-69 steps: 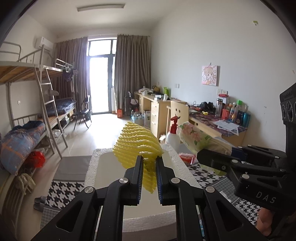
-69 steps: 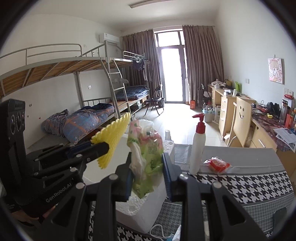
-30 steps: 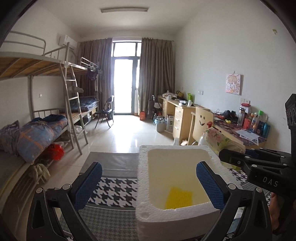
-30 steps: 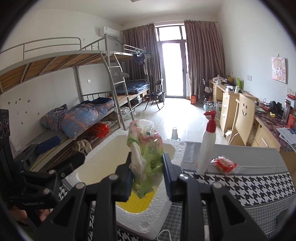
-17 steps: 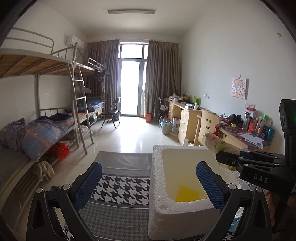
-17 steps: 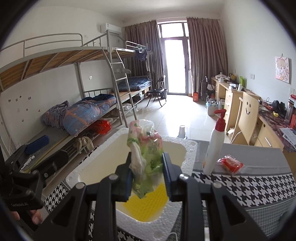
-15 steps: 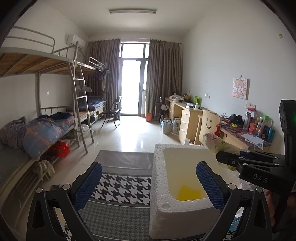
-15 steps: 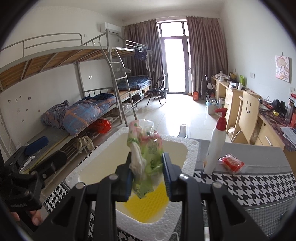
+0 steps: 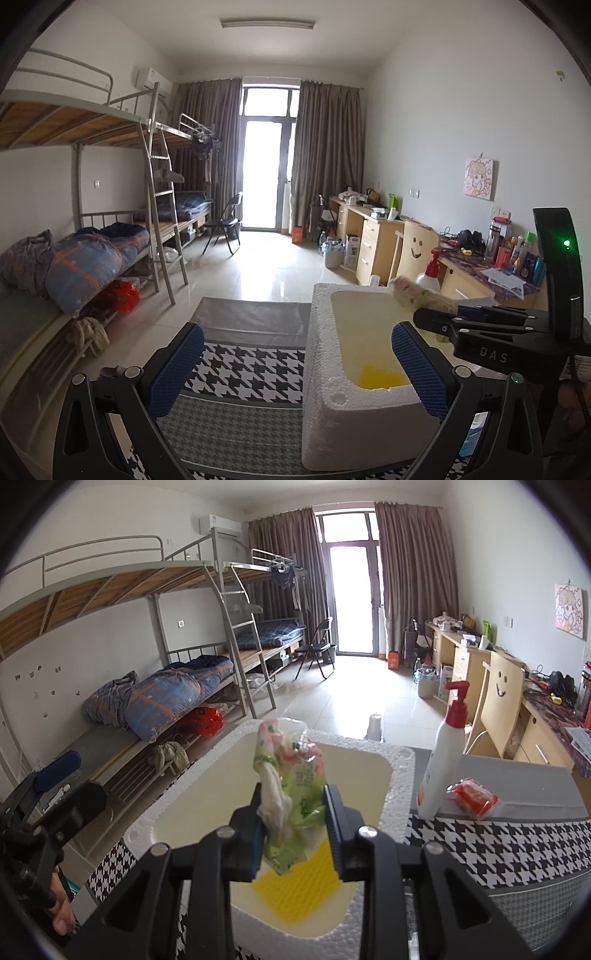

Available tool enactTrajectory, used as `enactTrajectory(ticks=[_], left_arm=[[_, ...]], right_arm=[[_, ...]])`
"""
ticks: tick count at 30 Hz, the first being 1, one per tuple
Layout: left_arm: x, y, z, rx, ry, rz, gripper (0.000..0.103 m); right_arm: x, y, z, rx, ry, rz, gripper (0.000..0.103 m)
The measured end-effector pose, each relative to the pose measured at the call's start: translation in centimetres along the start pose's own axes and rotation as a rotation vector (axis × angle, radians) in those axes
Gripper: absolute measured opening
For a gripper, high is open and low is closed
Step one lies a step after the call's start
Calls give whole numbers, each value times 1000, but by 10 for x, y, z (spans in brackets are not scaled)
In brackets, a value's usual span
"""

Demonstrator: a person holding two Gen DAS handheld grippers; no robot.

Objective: Organize soft objects
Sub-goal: 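Open the left tool to drop the net into the box while the right tool releases the bag inside, then withdraw both tools from the foam box back over the table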

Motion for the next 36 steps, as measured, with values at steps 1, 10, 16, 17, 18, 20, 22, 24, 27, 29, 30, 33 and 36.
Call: enactTrajectory(ticks=[1,10,16,17,18,20,22,24,27,29,30,33,36], left_arm=[[0,-1,0,1,1,1,102],[0,-4,-3,1,-2,9,102],[-3,-11,2,1,4,23,102],[-4,-12,3,1,4,24,102],[-4,-13,3,2,5,25,102],[-4,-16,4,4,1,23,102],[-5,-19,5,16,-3,26,102],[-6,-23,7,19,1,32,102],[-8,-27,11,7,23,41,102],[-10,-29,13,8,26,43,102],[-10,-30,15,10,29,45,102],[-11,-32,17,19,32,46,102],[-12,-35,20,26,34,55,102]], right_arm=[[0,1,0,-3,2,-3,45],[4,0,-4,-1,-5,5,74],[2,-14,-4,-9,-11,36,76],[3,-16,-4,-7,-13,42,77],[4,-18,-5,-5,-14,47,80],[4,-23,-4,-4,-9,61,84],[5,-26,-2,-2,-2,69,87],[5,-30,0,-2,8,79,89],[6,-37,1,-1,11,91,93],[6,-43,1,-5,11,100,93],[6,-46,0,-8,11,105,93],[7,-57,1,-5,1,122,94],[9,-65,2,2,-1,140,94]])
Point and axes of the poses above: each gripper's, at about its wrist camera, not at the fingertips, and y roughly the way its jaws point, z to its right, x to its underside, the point moved 3 cm from there along y, roughly the way its jaws point, and after that the axes turned 12 degrees about y, right-handed, at the moved point
